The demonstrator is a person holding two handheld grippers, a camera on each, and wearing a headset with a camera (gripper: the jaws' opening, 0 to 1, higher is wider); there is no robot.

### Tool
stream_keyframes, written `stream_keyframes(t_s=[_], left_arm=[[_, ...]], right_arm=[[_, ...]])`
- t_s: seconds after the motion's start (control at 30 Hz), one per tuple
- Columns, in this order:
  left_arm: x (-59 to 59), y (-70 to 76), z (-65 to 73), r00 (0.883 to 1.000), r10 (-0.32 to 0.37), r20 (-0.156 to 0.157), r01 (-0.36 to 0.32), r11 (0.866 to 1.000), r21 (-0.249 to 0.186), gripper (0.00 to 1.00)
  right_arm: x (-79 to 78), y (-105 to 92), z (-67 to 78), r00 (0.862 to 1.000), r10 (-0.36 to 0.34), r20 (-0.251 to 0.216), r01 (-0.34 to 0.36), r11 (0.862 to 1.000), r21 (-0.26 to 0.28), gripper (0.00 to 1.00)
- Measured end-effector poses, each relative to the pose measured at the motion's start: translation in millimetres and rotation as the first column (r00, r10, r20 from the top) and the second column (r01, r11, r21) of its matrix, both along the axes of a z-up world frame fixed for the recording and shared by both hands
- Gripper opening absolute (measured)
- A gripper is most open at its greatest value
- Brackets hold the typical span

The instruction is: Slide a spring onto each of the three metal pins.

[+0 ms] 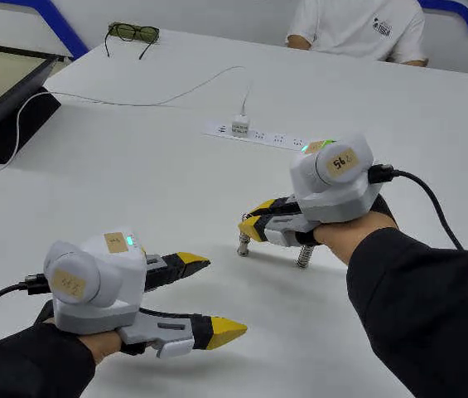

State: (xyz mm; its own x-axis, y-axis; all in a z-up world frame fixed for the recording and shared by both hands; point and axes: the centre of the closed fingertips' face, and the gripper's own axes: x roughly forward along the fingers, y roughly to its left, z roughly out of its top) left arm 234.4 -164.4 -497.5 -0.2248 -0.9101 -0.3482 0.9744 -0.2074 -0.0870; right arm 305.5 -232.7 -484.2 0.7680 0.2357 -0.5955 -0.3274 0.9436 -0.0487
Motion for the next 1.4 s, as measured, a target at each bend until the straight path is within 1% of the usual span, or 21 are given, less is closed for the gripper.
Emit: stream_keyframes(t_s=[0.4, 0.47, 0.5, 0.57, 0.77, 0.87, 0.97, 1.07, 1.23, 1.4], left_arm=[[0.3, 0.1, -3.5, 1.0, 0.0, -0.006, 0.0, 1.0, 0.006, 0.63], [-0.1, -0.2, -4.1, 1.0, 0.0, -0.007, 0.001, 1.0, 0.008, 0.63], [-0.6, -0.2, -4.7, 1.0, -0.002, -0.007, 0.002, 1.0, 0.01, 0.63], [-1.3, -0.4, -5.4, 1.0, -0.004, -0.008, 0.004, 1.0, 0.012, 0.63], [-1.2, -1.9, -5.3, 1.0, -0.006, -0.009, 0.006, 1.0, 0.012, 0.63], [-1.1, -2.3, -4.0, 1.0, -0.006, -0.008, 0.006, 1.0, 0.01, 0.63], [-0.1, -2.3, -2.8, 1.0, -0.003, -0.006, 0.003, 1.0, 0.009, 0.63], [0.8, -2.6, -0.3, 1.0, -0.002, -0.002, 0.002, 1.0, 0.006, 0.63], [4.1, -2.8, 5.2, 1.0, 0.002, 0.008, -0.001, 1.0, -0.001, 0.63], [6.5, -3.0, 8.6, 1.0, 0.006, 0.014, -0.006, 1.0, -0.007, 0.64]], right_arm=[[-2.3, 1.6, -16.1, 0.999, -0.005, -0.043, 0.004, 1.0, -0.017, 0.12], [-3.5, 1.8, -20.5, 0.998, -0.008, -0.056, 0.006, 1.0, -0.022, 0.12], [-3.9, 1.8, -21.3, 0.998, -0.008, -0.055, 0.006, 1.0, -0.027, 0.12], [-3.3, 1.3, -20.4, 0.999, -0.012, -0.053, 0.012, 1.0, -0.019, 0.12], [-3.8, 1.0, -20.7, 0.998, -0.01, -0.058, 0.009, 1.0, -0.023, 0.12], [-5.7, 2.8, -20.5, 0.998, -0.008, -0.062, 0.006, 1.0, -0.022, 0.14], [-8.1, 3.6, -18.6, 0.998, 0.002, -0.06, -0.005, 0.999, -0.052, 0.16], [-11.6, 4.1, -16.3, 0.998, 0.006, -0.06, -0.009, 0.998, -0.062, 0.17], [-19.6, 4.7, -7.6, 0.999, 0.001, -0.038, -0.003, 0.998, -0.067, 0.18], [-31.8, 3.0, -3.6, 1.0, -0.018, -0.023, 0.017, 0.998, -0.063, 0.2]])
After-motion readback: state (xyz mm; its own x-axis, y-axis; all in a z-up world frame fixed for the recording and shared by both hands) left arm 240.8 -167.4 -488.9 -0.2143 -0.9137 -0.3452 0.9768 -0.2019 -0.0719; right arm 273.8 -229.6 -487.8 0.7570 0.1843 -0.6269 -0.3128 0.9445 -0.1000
